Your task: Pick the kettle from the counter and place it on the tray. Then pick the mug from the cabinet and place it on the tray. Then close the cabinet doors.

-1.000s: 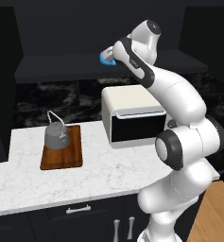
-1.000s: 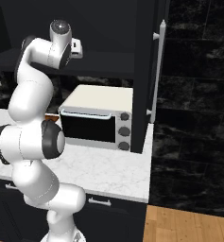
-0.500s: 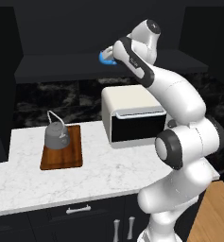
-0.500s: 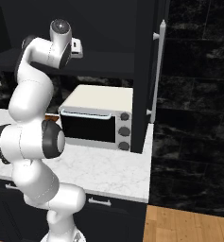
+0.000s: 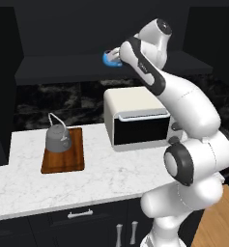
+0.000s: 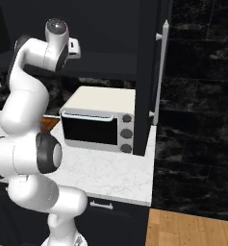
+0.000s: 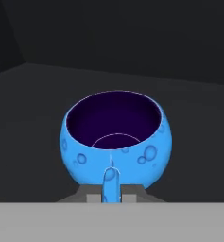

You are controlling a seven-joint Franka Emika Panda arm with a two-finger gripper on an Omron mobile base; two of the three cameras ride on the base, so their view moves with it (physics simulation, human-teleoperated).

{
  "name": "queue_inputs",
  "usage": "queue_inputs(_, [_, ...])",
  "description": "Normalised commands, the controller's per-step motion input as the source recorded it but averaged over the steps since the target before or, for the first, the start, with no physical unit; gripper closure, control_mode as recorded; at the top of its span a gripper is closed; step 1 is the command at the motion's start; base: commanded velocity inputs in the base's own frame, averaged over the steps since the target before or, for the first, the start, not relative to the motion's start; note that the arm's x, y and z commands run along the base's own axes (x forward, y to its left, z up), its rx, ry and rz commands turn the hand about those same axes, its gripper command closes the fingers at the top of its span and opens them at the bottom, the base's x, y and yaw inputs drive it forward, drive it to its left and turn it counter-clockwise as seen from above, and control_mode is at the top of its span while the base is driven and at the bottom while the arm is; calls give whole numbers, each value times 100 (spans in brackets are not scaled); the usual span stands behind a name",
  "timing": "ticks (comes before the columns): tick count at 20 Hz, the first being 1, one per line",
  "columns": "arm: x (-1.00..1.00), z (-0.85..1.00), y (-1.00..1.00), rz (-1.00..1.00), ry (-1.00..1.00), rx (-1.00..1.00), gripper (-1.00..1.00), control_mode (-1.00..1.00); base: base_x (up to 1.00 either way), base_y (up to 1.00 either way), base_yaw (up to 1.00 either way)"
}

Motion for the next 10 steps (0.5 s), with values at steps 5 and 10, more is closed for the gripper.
queue_inputs(5, [-100,-6,0,9,-20,0,100,-100,0,0,0])
queue_inputs(10, [-100,0,2,16,-13,0,100,-100,0,0,0])
